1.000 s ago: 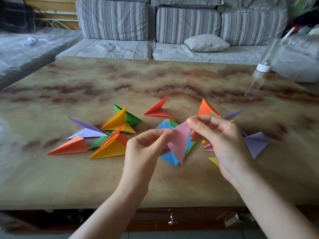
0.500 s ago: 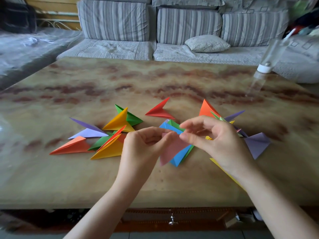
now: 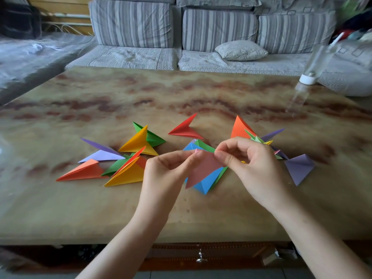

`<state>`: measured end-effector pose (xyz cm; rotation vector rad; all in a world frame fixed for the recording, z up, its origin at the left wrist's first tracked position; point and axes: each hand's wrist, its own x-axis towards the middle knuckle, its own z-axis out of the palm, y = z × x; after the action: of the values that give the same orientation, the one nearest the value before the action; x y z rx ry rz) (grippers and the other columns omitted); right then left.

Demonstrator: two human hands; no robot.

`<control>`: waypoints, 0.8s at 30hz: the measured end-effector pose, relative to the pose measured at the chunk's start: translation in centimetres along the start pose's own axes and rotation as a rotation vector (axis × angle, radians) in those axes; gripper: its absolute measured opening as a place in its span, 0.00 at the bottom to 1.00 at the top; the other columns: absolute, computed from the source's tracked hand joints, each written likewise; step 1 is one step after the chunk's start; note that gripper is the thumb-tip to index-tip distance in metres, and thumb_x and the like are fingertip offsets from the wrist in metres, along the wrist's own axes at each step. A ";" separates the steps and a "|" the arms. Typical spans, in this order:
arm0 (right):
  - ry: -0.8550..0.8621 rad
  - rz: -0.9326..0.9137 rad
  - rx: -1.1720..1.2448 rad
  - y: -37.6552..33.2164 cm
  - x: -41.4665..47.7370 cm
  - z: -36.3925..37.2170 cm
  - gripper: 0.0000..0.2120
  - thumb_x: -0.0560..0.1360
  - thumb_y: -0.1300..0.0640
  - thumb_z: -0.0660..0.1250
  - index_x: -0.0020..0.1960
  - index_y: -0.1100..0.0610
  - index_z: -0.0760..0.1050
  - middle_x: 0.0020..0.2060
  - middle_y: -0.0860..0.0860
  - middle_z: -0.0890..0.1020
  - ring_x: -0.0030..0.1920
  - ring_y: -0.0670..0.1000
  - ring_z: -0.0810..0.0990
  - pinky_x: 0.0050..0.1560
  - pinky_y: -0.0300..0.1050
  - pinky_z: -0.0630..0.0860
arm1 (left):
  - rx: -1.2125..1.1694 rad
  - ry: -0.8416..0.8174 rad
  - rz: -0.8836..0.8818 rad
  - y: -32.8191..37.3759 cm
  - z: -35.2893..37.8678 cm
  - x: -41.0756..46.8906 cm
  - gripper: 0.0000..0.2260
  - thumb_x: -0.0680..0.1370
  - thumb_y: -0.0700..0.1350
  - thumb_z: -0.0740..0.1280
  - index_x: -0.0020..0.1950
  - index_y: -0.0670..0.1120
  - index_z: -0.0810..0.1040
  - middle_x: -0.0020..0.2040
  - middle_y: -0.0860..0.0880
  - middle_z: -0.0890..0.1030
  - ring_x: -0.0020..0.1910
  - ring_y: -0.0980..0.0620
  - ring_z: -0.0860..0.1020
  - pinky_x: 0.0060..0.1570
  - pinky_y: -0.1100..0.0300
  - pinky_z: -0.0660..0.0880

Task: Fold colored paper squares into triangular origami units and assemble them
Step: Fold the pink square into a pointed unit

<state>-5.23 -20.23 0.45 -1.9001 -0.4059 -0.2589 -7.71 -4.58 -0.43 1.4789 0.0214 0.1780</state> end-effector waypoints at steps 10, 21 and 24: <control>-0.080 -0.003 0.011 0.2 0.0 -0.1 0.01 0.72 0.55 0.72 0.43 0.51 0.81 0.38 0.46 0.83 0.41 0.46 0.79 0.45 0.36 0.74 | 0.282 -0.005 0.192 0.4 -0.4 -0.1 0.08 0.72 0.42 0.71 0.37 0.55 0.83 0.33 0.60 0.83 0.32 0.66 0.79 0.33 0.74 0.71; -0.040 -0.022 0.074 0.0 0.0 0.7 0.02 0.70 0.56 0.72 0.38 0.51 0.81 0.35 0.46 0.83 0.38 0.48 0.79 0.43 0.35 0.72 | 0.374 -0.055 0.200 0.2 -0.1 -0.4 0.03 0.70 0.44 0.73 0.37 0.51 0.85 0.30 0.59 0.82 0.28 0.67 0.77 0.31 0.76 0.68; -0.063 -0.030 0.040 0.0 -0.1 0.7 0.02 0.70 0.56 0.72 0.39 0.52 0.81 0.35 0.46 0.82 0.40 0.50 0.78 0.44 0.37 0.73 | 0.383 -0.061 0.204 0.1 -0.2 -0.4 0.03 0.70 0.43 0.73 0.38 0.51 0.85 0.30 0.59 0.82 0.29 0.67 0.77 0.31 0.76 0.68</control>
<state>-5.33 -19.64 0.17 -1.8678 -0.4785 -0.2094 -8.10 -4.42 -0.35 1.8688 -0.1523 0.3065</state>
